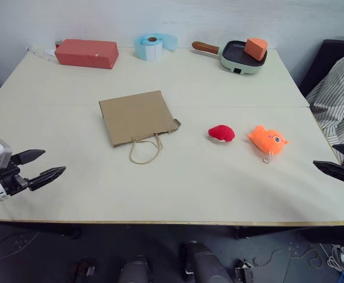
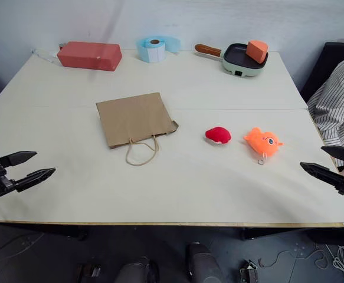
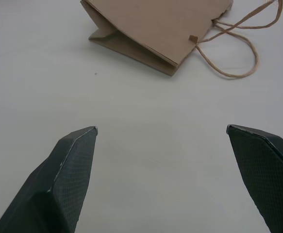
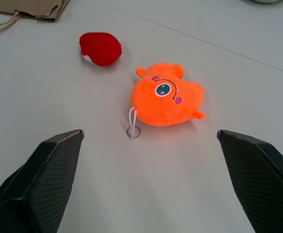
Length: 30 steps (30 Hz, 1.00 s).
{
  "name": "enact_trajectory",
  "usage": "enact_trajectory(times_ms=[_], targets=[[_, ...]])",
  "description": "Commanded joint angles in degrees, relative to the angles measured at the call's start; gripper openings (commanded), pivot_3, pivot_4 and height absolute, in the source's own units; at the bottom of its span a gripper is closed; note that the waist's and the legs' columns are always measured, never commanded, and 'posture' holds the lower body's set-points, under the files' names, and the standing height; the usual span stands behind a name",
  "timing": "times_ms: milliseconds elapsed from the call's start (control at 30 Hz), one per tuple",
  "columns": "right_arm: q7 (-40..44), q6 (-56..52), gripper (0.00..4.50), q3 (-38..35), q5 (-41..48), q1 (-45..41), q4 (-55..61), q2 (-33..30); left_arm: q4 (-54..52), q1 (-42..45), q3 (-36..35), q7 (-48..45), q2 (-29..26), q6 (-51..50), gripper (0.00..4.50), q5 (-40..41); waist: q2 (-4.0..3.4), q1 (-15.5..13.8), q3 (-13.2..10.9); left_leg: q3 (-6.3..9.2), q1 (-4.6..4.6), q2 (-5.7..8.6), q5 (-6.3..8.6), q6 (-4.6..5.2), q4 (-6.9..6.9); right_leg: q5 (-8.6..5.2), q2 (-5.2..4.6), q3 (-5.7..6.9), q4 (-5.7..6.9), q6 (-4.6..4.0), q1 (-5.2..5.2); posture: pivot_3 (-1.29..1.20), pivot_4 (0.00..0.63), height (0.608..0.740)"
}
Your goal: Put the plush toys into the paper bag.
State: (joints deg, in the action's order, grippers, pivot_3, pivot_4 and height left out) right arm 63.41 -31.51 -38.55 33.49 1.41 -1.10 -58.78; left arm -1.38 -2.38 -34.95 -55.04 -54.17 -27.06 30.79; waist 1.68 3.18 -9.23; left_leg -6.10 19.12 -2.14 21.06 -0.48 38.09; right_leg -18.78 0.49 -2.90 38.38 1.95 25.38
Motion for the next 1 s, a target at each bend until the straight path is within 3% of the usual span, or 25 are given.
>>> enact_trajectory(times_ms=[33,133,333,500,700,800,1000], targets=[[-2.1,-1.1,4.50,-2.2,2.7,-1.4,4.9,0.6,-1.5,3.3,1.4,-0.3,-1.0,-0.1,4.48,0.8,-0.01,0.0,0.0,0.00,0.01,0.00,0.00,0.00,0.00,0.00,0.00,0.00,0.01,0.00,0.00,0.00,0.150,0.740],[-3.4,-3.2,4.50,-1.7,4.9,-2.0,10.1,1.2,-2.4,7.7,5.4,-2.1,-2.0,-0.4,4.48,1.0,-0.03,0.0,0.0,0.00,0.01,0.00,-0.01,-0.02,0.02,0.00,0.00,0.00,0.05,0.00,0.01,0.00,0.150,0.740],[-5.1,-10.6,4.50,4.3,14.7,-3.3,26.1,1.8,-2.2,23.9,23.8,-11.1,-2.8,2.7,4.48,-3.5,-0.02,-0.2,0.0,0.05,0.07,0.01,-0.03,-0.05,0.10,0.01,0.01,0.07,0.08,0.01,0.01,0.00,0.150,0.740],[-8.9,-9.6,4.50,15.0,14.4,-6.6,36.1,3.4,8.5,39.5,39.7,-14.9,3.3,12.0,4.48,-15.6,-0.02,-0.2,0.0,0.04,0.10,0.04,-0.04,-0.07,0.19,0.01,0.03,0.07,0.13,0.02,0.03,0.00,0.150,0.740],[-10.8,-5.5,4.50,22.7,9.7,-7.5,37.9,6.7,26.0,51.6,46.9,-13.7,11.9,23.7,4.48,-25.3,0.03,-0.2,0.0,0.04,0.22,0.05,-0.04,-0.05,0.46,0.01,0.04,0.07,0.22,0.01,0.10,0.00,0.150,0.740],[-12.4,-4.0,4.50,25.7,7.8,-8.2,37.9,8.9,32.8,56.0,48.5,-16.0,15.6,28.2,3.87,-27.1,0.04,-0.4,0.0,0.06,0.25,0.03,-0.03,-0.03,0.65,0.01,0.03,0.09,0.31,0.01,0.11,0.00,0.150,0.740],[-14.4,-2.9,4.50,27.8,6.0,-9.3,36.7,10.8,39.8,59.8,47.8,-16.5,19.6,30.0,2.01,-28.0,0.04,-0.2,0.0,0.06,0.26,0.01,-0.02,-0.01,0.83,0.01,0.02,0.09,0.50,0.01,0.14,0.00,0.150,0.740]])
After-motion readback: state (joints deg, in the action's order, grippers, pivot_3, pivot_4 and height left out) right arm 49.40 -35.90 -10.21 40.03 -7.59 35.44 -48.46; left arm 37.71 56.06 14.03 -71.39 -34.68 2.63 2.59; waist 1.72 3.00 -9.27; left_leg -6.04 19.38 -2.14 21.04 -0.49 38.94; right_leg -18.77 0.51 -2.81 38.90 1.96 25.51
